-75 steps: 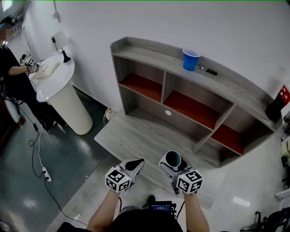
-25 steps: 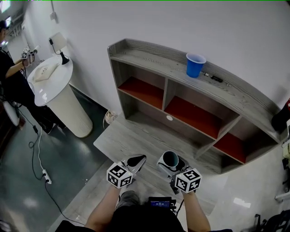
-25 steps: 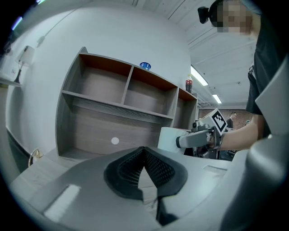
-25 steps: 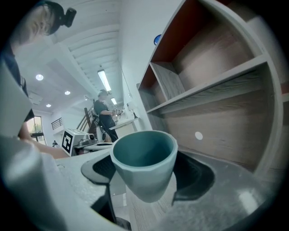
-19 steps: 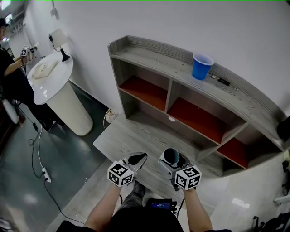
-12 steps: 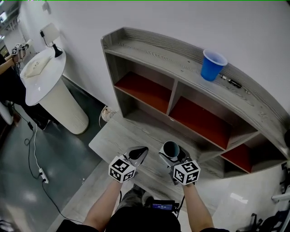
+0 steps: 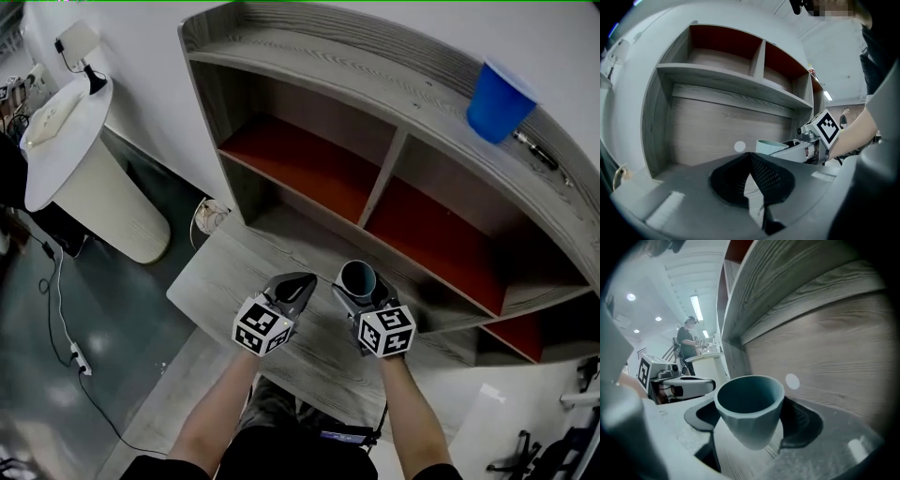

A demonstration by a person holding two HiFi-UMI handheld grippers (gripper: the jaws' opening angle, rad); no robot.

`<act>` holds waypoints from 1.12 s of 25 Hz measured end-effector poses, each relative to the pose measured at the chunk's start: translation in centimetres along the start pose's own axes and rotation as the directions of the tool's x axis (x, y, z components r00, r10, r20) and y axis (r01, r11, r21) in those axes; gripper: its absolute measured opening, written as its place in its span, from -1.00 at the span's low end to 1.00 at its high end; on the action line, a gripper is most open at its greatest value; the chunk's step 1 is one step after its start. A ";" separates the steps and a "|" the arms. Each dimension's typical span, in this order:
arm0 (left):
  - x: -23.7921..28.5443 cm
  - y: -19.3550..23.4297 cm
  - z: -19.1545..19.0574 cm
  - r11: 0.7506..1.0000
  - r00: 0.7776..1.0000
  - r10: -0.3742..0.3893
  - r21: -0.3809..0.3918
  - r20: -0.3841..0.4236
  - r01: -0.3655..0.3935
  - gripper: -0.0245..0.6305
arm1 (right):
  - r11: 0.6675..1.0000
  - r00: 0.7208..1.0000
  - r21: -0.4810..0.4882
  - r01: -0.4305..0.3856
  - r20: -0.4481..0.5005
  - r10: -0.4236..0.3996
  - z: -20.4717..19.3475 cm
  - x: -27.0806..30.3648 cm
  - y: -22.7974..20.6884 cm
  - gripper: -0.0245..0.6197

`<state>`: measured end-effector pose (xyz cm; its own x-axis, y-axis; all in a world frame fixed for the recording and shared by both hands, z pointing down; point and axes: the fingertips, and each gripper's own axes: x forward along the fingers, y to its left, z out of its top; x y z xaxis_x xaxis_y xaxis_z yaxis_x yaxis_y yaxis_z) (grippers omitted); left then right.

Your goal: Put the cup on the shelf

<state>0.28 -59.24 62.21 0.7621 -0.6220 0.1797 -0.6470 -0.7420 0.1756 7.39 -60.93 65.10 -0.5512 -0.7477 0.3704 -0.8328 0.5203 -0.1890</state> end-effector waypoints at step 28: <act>4.3 3.4 -3.2 1.000 0.999 0.017 -0.014 -0.045 -0.018 -0.93 | 0.989 0.993 -0.088 0.115 0.000 -0.116 -2.1 8.1 -5.7 0.25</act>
<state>1.28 -63.64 66.66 0.7489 -0.6228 0.2264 -0.6609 -0.7270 0.1863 7.77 -69.09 71.05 -0.4509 -0.8027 0.3903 -0.8830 0.4650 -0.0639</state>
